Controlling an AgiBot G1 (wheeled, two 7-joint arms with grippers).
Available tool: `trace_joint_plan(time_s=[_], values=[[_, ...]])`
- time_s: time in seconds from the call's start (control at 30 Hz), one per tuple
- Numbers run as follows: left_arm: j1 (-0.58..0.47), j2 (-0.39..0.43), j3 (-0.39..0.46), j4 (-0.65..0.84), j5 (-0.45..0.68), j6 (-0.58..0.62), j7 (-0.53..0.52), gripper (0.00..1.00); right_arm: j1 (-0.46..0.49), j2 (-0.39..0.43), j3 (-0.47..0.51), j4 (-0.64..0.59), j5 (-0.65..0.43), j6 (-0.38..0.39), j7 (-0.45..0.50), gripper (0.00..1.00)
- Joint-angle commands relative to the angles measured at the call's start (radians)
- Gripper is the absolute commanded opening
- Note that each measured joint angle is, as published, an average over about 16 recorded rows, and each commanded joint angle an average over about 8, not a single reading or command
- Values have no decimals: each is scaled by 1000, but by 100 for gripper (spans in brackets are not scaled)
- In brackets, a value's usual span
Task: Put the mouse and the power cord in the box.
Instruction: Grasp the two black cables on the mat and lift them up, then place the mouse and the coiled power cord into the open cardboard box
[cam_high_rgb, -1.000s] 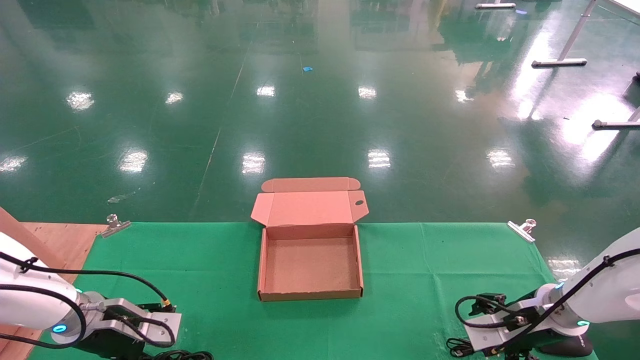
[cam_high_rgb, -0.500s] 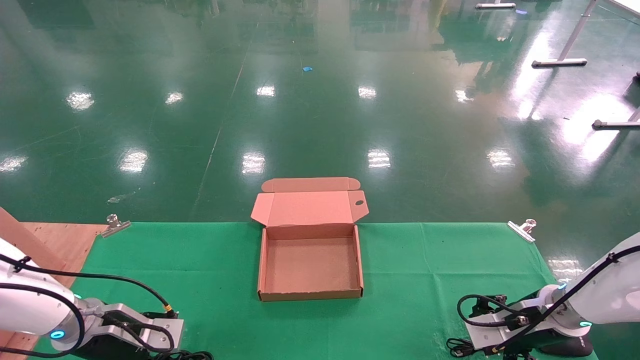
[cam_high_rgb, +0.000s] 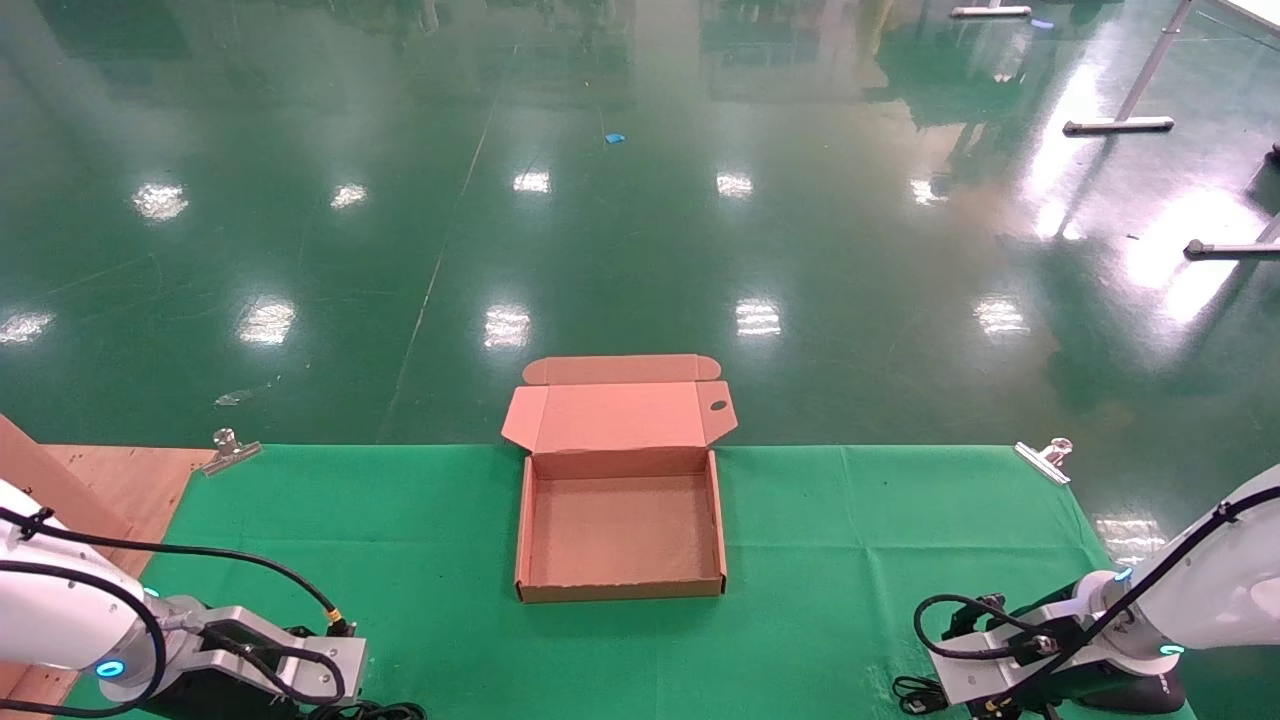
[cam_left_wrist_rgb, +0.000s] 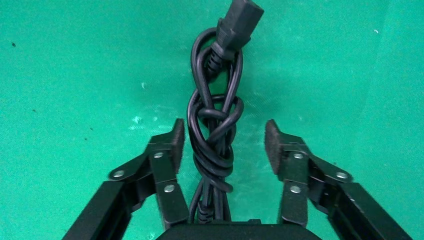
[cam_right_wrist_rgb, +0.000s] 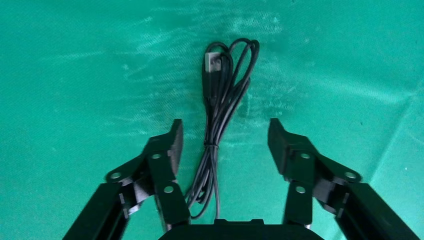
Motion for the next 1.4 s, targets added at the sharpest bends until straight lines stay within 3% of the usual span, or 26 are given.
trace_joint_plan(time_s=[0.03, 0.8, 1.13, 1.4], values=[[0, 0, -1, 7, -3, 1, 7, 0, -2, -2, 1, -7, 2, -1, -8, 0], [-26, 7, -1, 78, -4, 5, 55, 0, 11, -5, 13, -38, 19, -3, -34, 0], [-100, -6, -5, 26, -5, 56, 34, 0, 138, 31, 49, -10, 72, -131, -68, 0], [-234, 25, -17, -110, -14, 131, -43, 0, 261, 19, 76, 23, 113, -263, -53, 0]])
